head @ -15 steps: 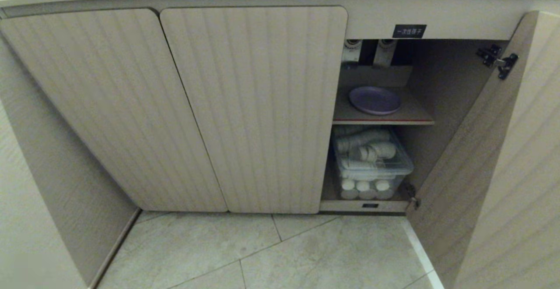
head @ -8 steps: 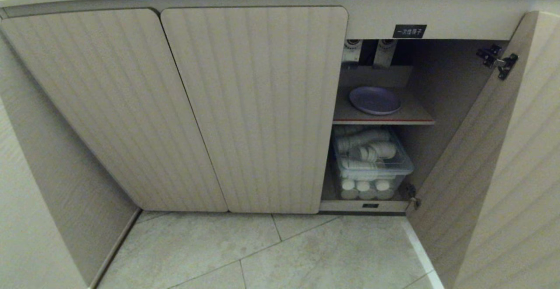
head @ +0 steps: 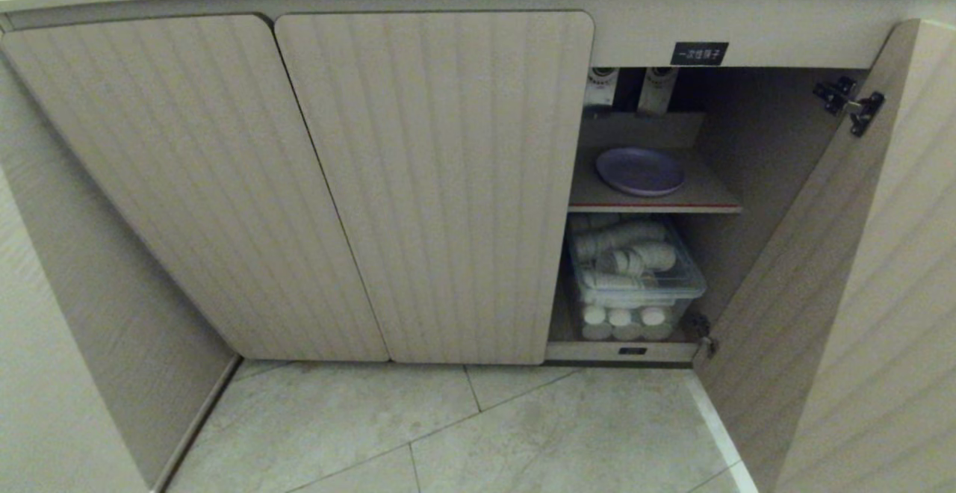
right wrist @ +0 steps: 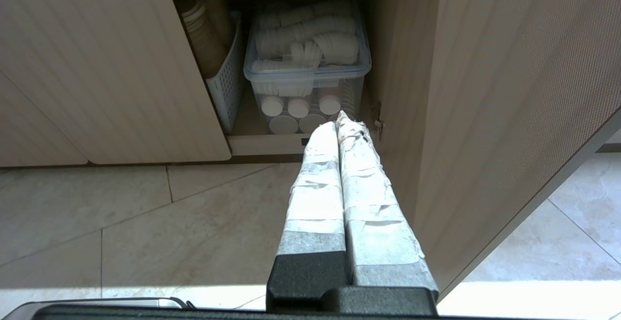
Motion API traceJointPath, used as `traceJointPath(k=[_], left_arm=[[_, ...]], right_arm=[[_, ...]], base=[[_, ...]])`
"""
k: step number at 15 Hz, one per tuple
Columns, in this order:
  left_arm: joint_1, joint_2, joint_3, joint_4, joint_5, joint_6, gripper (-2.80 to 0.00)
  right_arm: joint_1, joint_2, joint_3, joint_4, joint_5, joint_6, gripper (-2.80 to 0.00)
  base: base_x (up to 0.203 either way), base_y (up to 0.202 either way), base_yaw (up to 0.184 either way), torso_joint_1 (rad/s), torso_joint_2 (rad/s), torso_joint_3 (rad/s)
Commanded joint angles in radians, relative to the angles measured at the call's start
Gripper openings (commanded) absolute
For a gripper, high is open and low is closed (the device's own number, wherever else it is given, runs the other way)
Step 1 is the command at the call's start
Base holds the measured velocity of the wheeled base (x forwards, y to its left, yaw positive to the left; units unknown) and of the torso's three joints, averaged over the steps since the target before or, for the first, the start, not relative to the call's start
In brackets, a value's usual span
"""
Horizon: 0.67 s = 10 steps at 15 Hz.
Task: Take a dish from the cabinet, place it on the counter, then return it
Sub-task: Take the plate from the cabinet
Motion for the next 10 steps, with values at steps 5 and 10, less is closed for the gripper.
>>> traceJointPath(k=[5, 10], left_arm=[[0.000, 0.000, 0.000, 0.001, 0.001, 0.000, -2.80], [0.000, 0.000, 0.000, 0.001, 0.000, 0.000, -2.80]], right_arm=[[0.000, 0.001, 0.000, -0.001, 0.000, 0.000, -2.80], [0.000, 0.001, 0.000, -0.001, 0.000, 0.000, -2.80]], base=[[0.136, 0.000, 0.000, 0.004, 0.00, 0.001], [0.198, 0.000, 0.001, 0.003, 0.00, 0.001]])
